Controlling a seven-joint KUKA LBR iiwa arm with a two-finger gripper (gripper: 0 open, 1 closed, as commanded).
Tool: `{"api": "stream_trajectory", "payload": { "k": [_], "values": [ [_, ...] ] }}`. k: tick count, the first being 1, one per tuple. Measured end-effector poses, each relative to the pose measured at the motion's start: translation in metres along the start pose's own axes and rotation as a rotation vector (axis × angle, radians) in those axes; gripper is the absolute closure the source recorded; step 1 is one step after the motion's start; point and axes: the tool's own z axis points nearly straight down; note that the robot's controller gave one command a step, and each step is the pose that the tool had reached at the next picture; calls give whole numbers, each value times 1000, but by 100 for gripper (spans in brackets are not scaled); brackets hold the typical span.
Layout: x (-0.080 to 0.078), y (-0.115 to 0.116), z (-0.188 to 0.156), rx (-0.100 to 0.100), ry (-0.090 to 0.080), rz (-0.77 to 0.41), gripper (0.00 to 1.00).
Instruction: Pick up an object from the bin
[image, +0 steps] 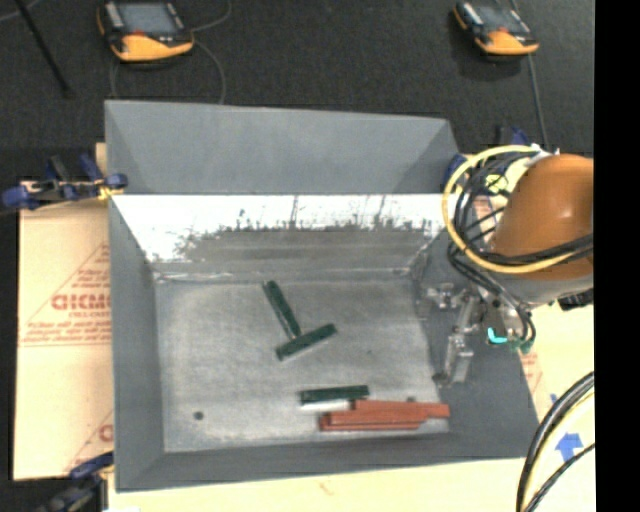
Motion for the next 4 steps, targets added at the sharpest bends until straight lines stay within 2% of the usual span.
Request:
{"api": "stream_trajectory", "payload": {
  "k": [1,2,3,4],
  "values": [
    [21,24,107,1,3,-198,0],
    [29,51,90,-1,-6,-73,0],
    [48,60,110,2,-12,49,0],
    [46,60,110,2,-20,45,100]
  ]
}}
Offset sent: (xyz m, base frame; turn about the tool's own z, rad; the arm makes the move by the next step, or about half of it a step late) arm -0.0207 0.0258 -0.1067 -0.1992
